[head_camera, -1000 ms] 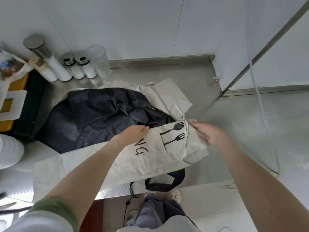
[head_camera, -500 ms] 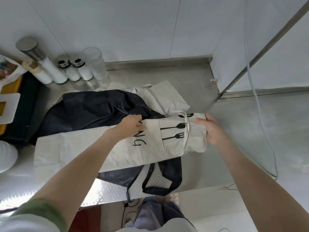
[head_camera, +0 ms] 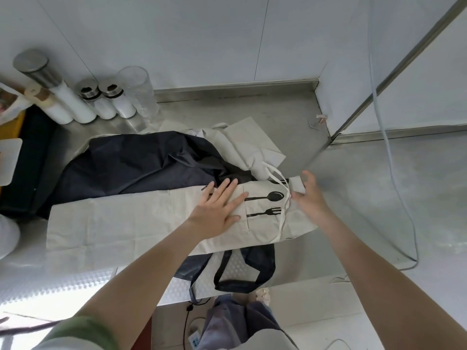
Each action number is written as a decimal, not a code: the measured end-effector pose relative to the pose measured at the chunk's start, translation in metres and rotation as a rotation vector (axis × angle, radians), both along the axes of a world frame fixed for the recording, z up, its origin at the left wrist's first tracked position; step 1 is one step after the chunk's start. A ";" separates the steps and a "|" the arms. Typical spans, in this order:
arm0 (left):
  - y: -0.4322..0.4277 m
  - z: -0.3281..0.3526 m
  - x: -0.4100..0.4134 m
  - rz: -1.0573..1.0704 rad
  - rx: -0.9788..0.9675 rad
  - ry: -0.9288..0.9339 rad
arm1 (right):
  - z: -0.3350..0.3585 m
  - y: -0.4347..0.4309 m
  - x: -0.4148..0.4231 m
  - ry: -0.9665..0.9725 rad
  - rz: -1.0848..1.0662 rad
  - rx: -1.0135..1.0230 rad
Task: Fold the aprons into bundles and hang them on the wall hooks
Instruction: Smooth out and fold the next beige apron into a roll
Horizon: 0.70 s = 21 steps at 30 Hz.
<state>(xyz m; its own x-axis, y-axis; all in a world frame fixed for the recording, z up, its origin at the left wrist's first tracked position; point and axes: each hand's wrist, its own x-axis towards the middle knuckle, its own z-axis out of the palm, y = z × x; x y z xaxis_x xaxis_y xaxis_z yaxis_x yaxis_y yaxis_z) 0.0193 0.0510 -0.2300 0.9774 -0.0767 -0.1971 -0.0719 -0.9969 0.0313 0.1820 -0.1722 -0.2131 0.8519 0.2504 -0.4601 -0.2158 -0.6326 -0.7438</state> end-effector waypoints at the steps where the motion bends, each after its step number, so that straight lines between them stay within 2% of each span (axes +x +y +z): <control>1: -0.001 -0.006 -0.003 0.028 -0.008 0.029 | -0.002 -0.004 -0.002 -0.042 0.024 -0.042; 3: -0.006 -0.013 -0.006 0.066 -0.017 0.069 | -0.009 -0.011 -0.007 -0.254 0.110 -0.229; 5: -0.009 -0.014 -0.007 0.076 -0.055 0.072 | -0.011 -0.015 -0.017 -0.524 0.344 -0.444; 8: -0.015 -0.008 -0.002 -0.021 -0.143 0.008 | -0.011 -0.012 -0.031 -0.811 0.776 -0.350; 11: -0.023 -0.006 0.001 -0.161 -0.183 0.056 | -0.014 -0.022 -0.040 -0.930 0.958 -0.295; 13: -0.029 -0.007 -0.001 -0.141 -0.141 0.186 | -0.017 -0.039 -0.039 -0.951 0.966 -0.315; 15: -0.032 -0.007 0.000 -0.117 -0.083 0.244 | -0.014 -0.058 -0.035 -0.997 0.933 -0.362; 17: -0.031 -0.006 0.000 -0.101 -0.070 0.275 | -0.008 -0.074 -0.032 -0.965 0.886 -0.425; 19: -0.034 -0.004 0.002 -0.101 -0.067 0.277 | 0.002 -0.090 -0.028 -0.750 0.822 -0.593; 21: -0.034 -0.004 0.003 -0.102 -0.068 0.280 | 0.011 -0.103 -0.029 -0.454 0.739 -0.839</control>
